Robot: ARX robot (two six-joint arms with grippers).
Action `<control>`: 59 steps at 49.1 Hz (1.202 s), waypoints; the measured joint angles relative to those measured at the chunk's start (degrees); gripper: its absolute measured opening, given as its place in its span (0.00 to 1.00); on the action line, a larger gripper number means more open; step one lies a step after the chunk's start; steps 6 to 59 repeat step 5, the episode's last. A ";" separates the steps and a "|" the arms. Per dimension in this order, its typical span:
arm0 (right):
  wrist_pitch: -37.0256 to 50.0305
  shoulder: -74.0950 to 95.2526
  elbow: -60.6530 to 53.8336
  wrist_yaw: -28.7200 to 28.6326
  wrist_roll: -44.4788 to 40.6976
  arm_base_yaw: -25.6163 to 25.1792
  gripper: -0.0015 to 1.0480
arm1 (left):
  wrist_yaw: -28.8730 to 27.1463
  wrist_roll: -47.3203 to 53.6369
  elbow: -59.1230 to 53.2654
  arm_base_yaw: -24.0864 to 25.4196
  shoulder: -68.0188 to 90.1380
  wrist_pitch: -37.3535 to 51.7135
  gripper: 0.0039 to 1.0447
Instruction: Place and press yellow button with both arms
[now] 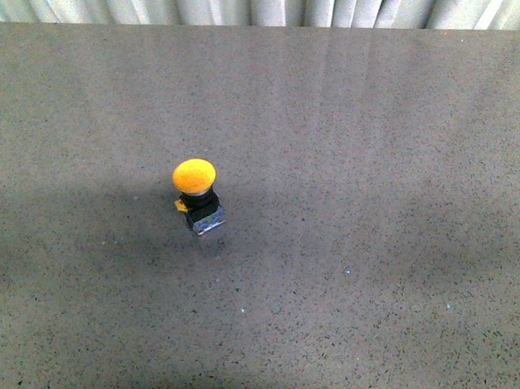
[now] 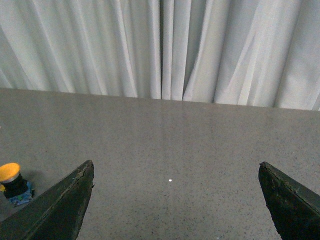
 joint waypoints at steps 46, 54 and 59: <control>0.00 0.00 0.00 0.00 0.00 0.00 0.91 | 0.00 0.00 0.00 0.00 0.00 0.00 0.91; 0.00 0.00 0.00 0.00 0.00 0.00 0.91 | 0.00 0.00 0.00 0.00 0.00 0.00 0.91; 0.00 0.00 0.00 0.00 0.00 0.00 0.91 | 0.00 0.00 0.00 0.00 0.00 0.00 0.91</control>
